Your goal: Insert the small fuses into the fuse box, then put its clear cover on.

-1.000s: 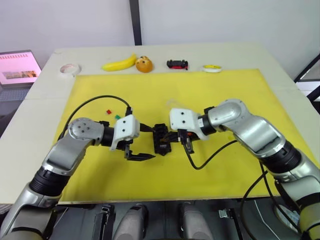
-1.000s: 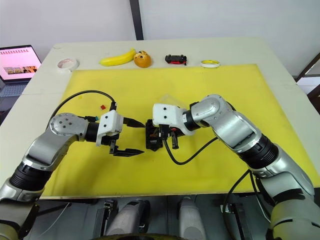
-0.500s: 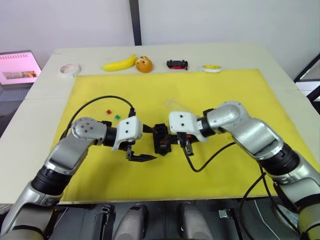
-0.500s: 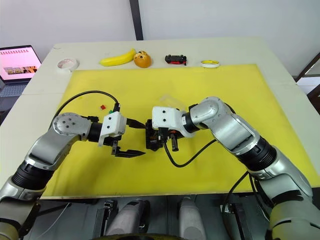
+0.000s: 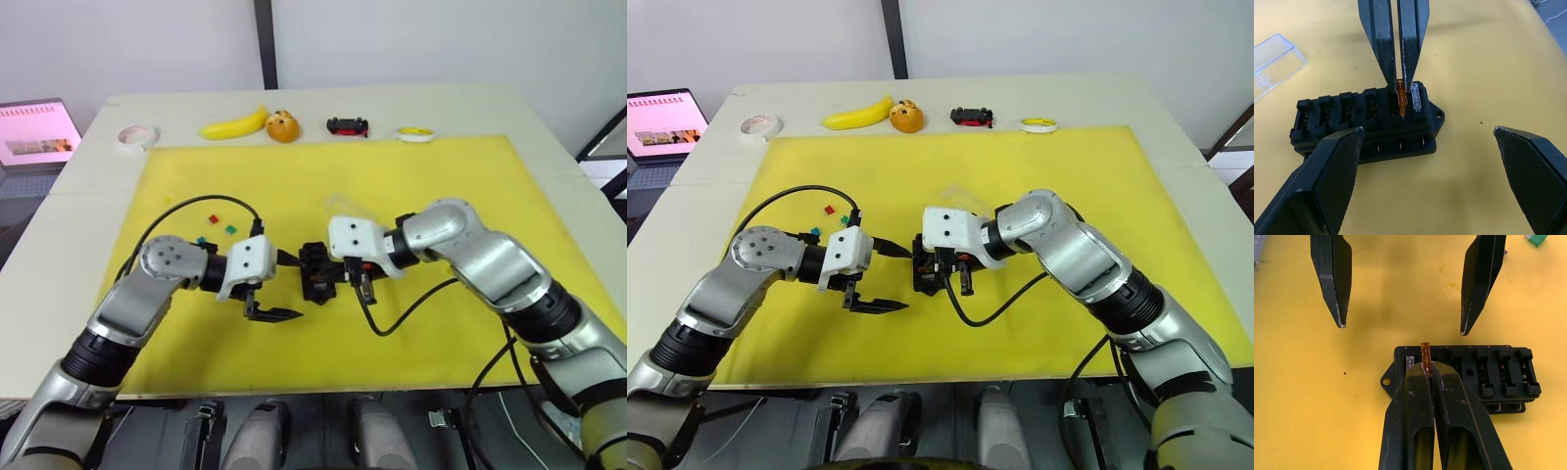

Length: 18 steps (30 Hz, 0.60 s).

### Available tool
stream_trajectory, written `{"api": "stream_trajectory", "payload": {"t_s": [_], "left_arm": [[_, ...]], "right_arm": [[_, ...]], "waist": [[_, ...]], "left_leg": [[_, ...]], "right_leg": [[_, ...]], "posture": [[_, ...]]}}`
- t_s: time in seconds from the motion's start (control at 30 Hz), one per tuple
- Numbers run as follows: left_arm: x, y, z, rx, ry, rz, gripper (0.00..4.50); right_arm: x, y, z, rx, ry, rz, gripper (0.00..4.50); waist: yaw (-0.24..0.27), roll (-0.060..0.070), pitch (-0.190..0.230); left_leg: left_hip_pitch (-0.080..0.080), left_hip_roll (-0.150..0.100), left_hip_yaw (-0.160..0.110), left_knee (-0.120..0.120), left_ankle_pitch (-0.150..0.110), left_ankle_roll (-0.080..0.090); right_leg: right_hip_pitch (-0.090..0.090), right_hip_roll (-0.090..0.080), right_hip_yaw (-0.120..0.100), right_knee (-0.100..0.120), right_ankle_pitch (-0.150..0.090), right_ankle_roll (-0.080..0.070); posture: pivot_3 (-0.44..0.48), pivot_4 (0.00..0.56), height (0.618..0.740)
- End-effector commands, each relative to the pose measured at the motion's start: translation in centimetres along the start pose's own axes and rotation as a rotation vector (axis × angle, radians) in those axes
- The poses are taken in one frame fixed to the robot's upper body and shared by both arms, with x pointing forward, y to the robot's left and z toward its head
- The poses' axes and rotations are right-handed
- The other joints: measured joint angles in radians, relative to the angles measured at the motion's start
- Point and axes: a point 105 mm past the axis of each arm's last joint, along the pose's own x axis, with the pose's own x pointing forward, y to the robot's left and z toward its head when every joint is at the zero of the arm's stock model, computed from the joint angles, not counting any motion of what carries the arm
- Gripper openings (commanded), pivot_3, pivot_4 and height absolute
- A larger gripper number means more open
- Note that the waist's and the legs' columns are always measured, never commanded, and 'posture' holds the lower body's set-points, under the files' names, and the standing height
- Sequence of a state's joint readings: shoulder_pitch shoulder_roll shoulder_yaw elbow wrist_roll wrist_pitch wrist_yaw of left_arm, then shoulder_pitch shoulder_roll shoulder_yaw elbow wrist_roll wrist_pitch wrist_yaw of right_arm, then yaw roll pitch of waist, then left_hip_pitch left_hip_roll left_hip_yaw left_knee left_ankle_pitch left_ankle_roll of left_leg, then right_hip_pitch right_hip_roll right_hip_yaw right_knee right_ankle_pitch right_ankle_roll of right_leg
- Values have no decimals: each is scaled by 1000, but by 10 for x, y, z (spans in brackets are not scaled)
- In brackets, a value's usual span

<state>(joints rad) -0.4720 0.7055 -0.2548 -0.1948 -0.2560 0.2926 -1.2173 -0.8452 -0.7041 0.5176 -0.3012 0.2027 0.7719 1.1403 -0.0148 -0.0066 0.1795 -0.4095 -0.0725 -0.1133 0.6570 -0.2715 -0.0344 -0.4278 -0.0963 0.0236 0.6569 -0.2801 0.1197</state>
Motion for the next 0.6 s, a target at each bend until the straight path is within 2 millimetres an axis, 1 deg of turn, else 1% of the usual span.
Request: {"api": "stream_trajectory", "payload": {"t_s": [0.03,0.6], "left_arm": [[-2,-2,3,33,-3,8,4480],[-2,1,-2,29,2,30,4480]], "right_arm": [[-8,-3,15,-52,-40,-25,0],[-9,-11,10,-75,-14,-28,0]], "waist": [[0,0,0],[0,0,0]], "left_leg": [[0,0,0,0,0,0],[0,0,0,4,-1,1]], "right_leg": [[0,0,0,0,0,0],[0,0,0,4,0,0]], "posture": [[0,150,740],[0,150,740]]}}
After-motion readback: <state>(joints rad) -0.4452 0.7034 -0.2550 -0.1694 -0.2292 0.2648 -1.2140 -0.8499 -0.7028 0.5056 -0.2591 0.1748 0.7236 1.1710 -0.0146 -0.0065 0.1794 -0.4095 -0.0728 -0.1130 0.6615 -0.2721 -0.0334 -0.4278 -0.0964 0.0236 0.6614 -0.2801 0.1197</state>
